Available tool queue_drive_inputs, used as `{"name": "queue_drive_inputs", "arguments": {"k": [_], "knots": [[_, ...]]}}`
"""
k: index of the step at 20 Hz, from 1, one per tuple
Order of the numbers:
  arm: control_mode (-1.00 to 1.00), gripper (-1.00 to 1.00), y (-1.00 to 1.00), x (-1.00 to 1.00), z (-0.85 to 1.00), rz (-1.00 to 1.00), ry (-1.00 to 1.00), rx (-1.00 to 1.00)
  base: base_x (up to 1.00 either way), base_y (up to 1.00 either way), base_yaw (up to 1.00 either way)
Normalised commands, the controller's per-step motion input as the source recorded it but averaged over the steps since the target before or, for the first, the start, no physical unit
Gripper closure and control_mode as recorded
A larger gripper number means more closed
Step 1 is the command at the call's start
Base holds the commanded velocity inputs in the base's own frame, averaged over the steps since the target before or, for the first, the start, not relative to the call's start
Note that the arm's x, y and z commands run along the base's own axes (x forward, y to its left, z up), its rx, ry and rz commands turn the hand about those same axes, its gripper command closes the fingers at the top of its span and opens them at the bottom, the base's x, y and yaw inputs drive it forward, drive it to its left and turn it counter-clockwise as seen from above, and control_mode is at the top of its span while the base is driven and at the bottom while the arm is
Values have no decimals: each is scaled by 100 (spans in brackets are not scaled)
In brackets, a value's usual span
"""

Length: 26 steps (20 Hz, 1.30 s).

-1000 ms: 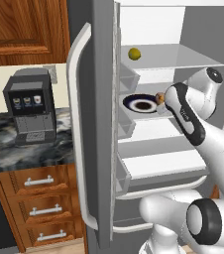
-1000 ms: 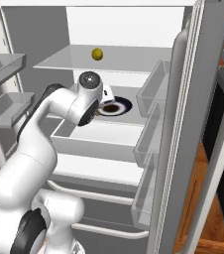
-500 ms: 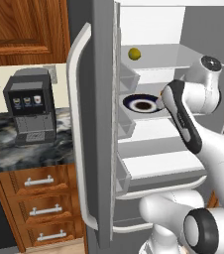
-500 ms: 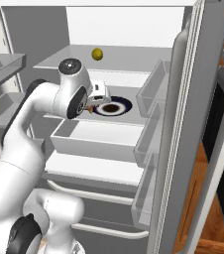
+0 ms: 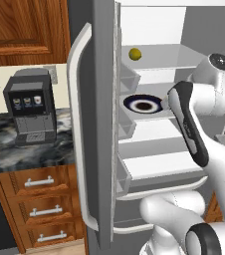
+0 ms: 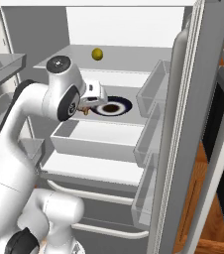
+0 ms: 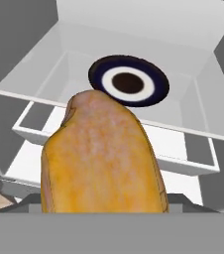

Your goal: Transport the chicken drumstick from the fridge to the microwave and turn on the microwave.

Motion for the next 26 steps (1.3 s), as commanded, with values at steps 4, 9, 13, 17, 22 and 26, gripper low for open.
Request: {"name": "queue_drive_inputs", "arguments": {"k": [4, 9, 13, 17, 22, 26], "knots": [[-100, 100, 0, -33, 7, -1, -7, 0, 0, 0, 0], [-100, 100, 0, -31, 3, -2, -6, 0, 0, 0, 0], [-100, 100, 0, -32, 4, -5, -7, 0, 0, 0, 0], [-100, 100, 0, -29, 1, -7, -5, 0, 0, 0, 0], [-100, 100, 0, -25, 5, -4, -9, 1, 0, 0, 0], [-100, 100, 1, -23, 12, -3, -13, 4, 0, 0, 0]]}}
